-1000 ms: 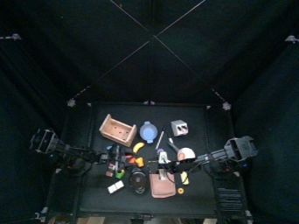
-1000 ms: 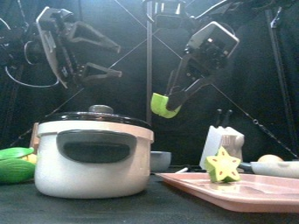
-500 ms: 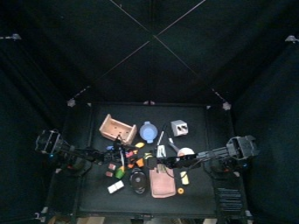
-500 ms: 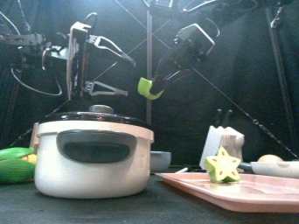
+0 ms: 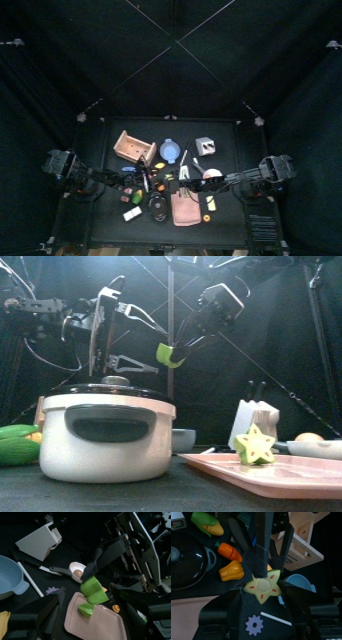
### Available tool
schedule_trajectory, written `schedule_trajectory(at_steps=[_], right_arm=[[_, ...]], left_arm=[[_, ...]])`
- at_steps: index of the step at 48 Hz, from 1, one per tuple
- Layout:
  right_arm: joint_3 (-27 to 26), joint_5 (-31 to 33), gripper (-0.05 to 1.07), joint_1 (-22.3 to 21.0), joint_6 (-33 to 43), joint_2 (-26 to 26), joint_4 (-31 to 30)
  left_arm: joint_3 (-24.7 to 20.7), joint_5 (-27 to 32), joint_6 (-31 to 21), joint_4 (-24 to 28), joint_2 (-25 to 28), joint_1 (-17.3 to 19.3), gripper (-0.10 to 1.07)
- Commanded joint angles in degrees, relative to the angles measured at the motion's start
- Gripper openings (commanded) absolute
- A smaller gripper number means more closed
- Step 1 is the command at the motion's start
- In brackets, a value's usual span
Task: Hand over starfruit bottom
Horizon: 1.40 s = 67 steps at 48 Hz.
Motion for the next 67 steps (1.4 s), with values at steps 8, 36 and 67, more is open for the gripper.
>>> schedule_trajectory(at_steps=[8,36,67], right_arm=[[-1.58,-0.18,0.74,-0.18,0.09,-1.93,-0.26],[-1.58,-0.18,0.74,-0.18,-0.18,-0.88,-0.26],[-2.11,-0.18,0.77,-0.18,0.09,0.26,0.18]], left_arm=[[-3.08,-0.26,-1.76,0.18,2.02,0.0,1.03],[-4.57,-0.26,-6.77,0.26,4.83,2.29,0.91],[-4.22,-0.26,-6.77,0.18,4.48,2.29,0.62]])
